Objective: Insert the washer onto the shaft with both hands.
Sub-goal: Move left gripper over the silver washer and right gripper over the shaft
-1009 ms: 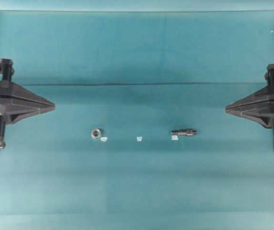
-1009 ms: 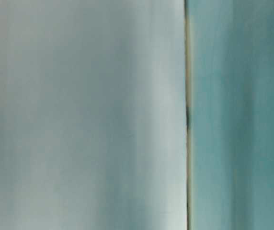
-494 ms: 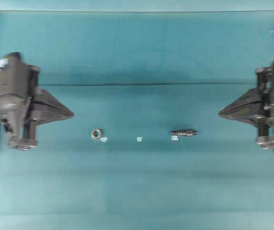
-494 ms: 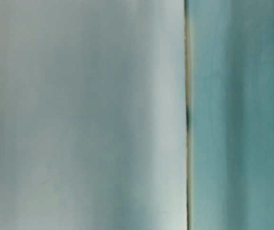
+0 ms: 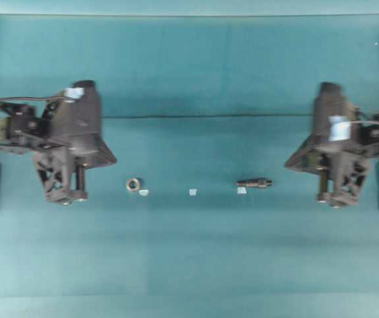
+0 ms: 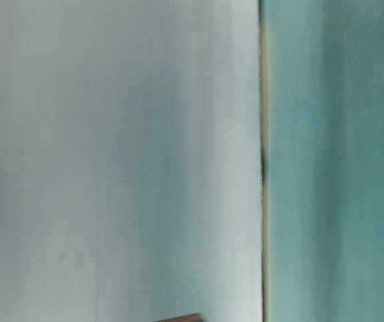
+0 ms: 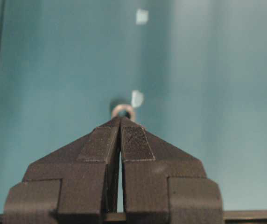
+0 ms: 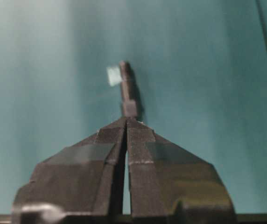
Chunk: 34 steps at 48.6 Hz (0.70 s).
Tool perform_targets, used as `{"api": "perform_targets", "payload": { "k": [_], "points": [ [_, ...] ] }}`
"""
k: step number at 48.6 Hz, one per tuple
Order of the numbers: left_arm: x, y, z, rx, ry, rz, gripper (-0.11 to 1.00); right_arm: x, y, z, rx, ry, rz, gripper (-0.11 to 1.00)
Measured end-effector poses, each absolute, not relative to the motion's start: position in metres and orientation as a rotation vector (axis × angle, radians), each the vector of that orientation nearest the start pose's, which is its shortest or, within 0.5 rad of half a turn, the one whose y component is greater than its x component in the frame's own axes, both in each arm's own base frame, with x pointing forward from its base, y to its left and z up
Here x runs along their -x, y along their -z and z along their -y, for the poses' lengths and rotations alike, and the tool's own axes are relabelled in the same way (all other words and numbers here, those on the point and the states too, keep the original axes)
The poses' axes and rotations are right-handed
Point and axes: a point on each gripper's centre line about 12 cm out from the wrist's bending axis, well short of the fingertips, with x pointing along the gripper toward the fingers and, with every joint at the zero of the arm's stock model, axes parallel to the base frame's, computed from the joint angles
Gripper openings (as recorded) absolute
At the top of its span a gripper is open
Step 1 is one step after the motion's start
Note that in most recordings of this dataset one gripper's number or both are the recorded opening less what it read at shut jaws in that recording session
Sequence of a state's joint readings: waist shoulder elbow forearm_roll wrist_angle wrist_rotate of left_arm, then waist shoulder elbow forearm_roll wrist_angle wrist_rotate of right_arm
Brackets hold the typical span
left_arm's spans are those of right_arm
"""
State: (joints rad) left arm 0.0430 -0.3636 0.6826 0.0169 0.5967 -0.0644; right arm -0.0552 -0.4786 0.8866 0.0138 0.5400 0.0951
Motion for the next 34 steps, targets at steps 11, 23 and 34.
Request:
{"api": "perform_targets", "payload": {
  "k": [11,23,34],
  "points": [
    [-0.316,-0.23,-0.016,0.063,-0.076,-0.96,0.02,-0.279,-0.192,0.017,-0.089,0.09,-1.095,-0.09],
    [-0.322,-0.213,-0.018,0.065,-0.081,-1.023,0.02,-0.297,-0.173,0.018,-0.041,0.059,-1.188,-0.09],
    [-0.326,-0.195,-0.018,0.061,-0.079,-1.086,0.02,-0.306,-0.159,0.018,-0.038,0.055,-1.225,-0.09]
  ]
}}
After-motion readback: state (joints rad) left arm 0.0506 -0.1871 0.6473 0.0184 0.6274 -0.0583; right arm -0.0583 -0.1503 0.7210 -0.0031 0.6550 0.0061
